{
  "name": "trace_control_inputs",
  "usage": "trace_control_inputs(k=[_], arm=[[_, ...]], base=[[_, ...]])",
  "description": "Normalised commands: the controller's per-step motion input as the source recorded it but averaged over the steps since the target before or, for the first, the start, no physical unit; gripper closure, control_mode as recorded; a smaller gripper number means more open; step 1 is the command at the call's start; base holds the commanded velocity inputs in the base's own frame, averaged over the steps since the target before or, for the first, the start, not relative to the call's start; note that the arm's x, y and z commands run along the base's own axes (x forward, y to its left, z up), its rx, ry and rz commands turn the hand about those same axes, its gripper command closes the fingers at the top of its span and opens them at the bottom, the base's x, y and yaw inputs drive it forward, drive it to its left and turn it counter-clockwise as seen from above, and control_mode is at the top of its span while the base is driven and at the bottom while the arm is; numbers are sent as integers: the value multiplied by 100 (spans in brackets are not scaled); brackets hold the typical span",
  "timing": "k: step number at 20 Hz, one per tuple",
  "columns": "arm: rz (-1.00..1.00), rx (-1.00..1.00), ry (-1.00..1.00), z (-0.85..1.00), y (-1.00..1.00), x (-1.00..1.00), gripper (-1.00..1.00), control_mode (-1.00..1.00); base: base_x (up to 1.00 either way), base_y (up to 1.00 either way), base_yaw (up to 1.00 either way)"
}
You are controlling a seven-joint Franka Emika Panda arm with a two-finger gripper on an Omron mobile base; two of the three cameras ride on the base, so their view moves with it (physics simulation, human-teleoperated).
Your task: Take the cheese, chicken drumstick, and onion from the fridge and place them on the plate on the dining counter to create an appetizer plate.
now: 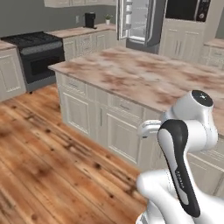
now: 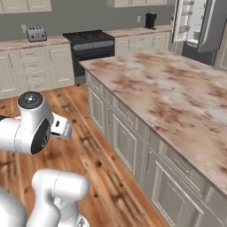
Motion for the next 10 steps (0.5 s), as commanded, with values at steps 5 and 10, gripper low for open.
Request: trace_control_inputs(k=[5, 10], arm=[[0, 0, 0, 0, 0, 0, -100, 100], [0, 0, 0, 0, 0, 0, -100, 100]], base=[[98, 96, -21], [95, 100, -20]])
